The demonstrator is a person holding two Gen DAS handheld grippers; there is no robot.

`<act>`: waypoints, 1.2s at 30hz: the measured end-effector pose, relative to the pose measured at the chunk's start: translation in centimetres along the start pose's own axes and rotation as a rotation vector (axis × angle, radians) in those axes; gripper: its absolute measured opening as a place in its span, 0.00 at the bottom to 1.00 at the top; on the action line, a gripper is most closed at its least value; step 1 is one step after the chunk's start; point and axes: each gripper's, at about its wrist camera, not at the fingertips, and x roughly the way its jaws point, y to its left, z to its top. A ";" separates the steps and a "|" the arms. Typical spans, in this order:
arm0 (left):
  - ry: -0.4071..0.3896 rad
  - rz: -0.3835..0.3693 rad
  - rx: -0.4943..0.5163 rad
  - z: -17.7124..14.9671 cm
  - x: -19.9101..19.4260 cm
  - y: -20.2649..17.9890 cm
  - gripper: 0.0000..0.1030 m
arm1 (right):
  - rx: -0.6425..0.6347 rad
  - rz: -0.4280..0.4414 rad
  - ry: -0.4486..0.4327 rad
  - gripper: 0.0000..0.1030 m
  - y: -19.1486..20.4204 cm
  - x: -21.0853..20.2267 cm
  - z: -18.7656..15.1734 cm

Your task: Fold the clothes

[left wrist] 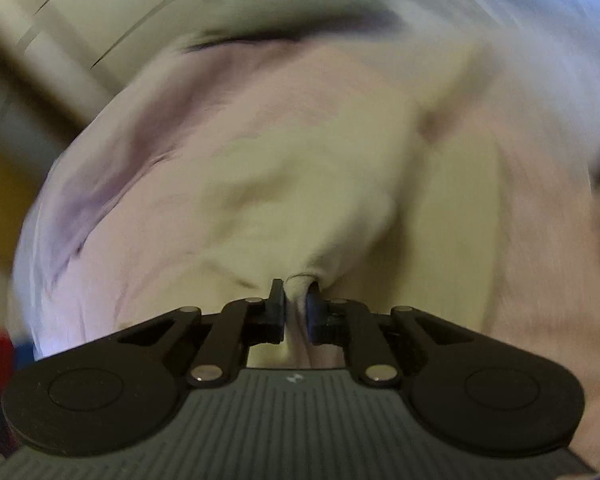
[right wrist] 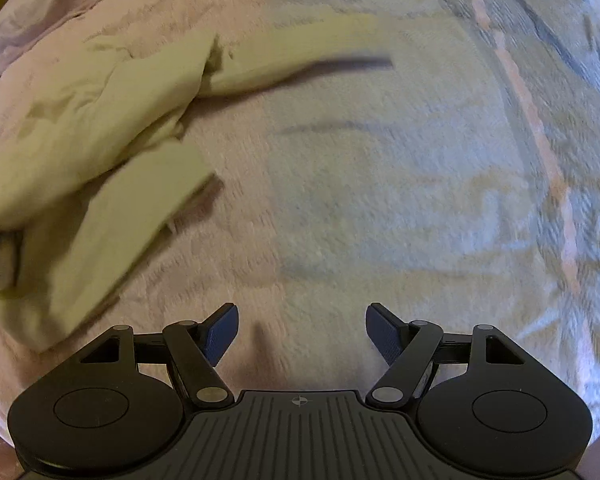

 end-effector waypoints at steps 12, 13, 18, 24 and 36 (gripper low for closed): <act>0.097 0.185 -0.603 -7.2 2.8 28.2 0.12 | -0.218 0.102 -0.223 0.72 7.7 0.0 8.4; 0.109 0.166 -0.606 -8.3 3.1 28.2 0.12 | -0.256 0.108 -0.246 0.72 8.8 0.1 8.9; 0.152 0.078 -0.584 -13.4 2.1 26.6 0.18 | -0.507 0.077 -0.337 0.72 14.3 2.0 10.5; 0.161 -0.049 -0.752 -17.5 2.4 27.6 0.33 | -0.763 0.078 -0.411 0.72 19.5 5.8 12.9; 0.156 -0.231 -1.055 -19.1 8.3 29.5 0.21 | -1.155 0.073 -0.607 0.72 24.3 12.8 14.6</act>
